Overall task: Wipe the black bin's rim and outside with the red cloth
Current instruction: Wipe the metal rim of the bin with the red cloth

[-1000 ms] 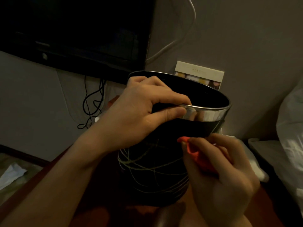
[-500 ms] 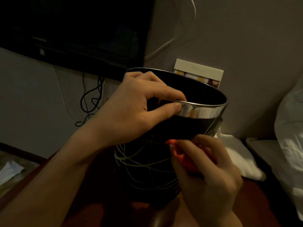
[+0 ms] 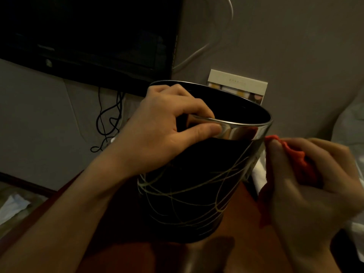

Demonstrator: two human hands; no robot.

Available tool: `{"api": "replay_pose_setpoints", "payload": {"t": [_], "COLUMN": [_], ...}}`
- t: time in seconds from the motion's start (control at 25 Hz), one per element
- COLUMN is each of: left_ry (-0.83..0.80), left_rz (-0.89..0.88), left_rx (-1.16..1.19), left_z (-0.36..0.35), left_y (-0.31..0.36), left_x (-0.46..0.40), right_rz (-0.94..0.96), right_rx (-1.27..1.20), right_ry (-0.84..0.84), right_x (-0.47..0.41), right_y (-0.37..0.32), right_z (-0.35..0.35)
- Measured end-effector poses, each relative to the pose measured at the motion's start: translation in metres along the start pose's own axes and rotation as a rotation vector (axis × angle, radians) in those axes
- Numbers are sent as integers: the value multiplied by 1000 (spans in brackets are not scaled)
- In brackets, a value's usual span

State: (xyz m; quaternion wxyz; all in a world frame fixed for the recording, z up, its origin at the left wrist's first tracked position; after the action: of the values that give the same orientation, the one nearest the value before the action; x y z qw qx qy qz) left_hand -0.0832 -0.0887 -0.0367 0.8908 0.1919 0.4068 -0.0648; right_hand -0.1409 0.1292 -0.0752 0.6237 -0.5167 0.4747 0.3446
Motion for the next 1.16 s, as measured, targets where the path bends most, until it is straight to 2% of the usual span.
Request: {"api": "replay_pose_setpoints", "payload": {"t": [0.32, 0.52, 0.68, 0.84, 1.0, 1.16], "left_ry": [-26, -13, -7, 1, 5, 18], "left_rz": [-2, 0, -18, -22, -15, -41], "left_rx": [7, 9, 20, 13, 10, -74], "left_z": [-1, -1, -1, 0, 1, -1], "left_y": [-1, -2, 0, 1, 1, 12], "left_x": [0, -1, 0, -1, 0, 1], "right_rz": [17, -87, -48, -115, -53, -100], "right_rx": [-80, -133, -133, -127, -113, -139], "right_ry": [-121, -71, -97, -57, -80, -57], "right_x": [13, 8, 12, 7, 11, 11], "right_y": [-6, 5, -2, 8, -3, 5], "right_z": [-24, -17, -22, -16, -23, -19]}}
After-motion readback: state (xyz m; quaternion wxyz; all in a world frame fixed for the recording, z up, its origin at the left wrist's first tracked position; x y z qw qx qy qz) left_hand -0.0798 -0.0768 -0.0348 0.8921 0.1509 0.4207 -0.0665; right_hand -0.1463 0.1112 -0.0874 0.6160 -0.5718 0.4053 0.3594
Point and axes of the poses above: each hand's wrist, its own x-axis away from the middle knuckle, its own z-axis out of the back of the hand, y = z × x, the point moved 10 cm from there along -x, towards the middle knuckle, and after that the axes turned 8 degrees about -x, right-handed, at the moved point
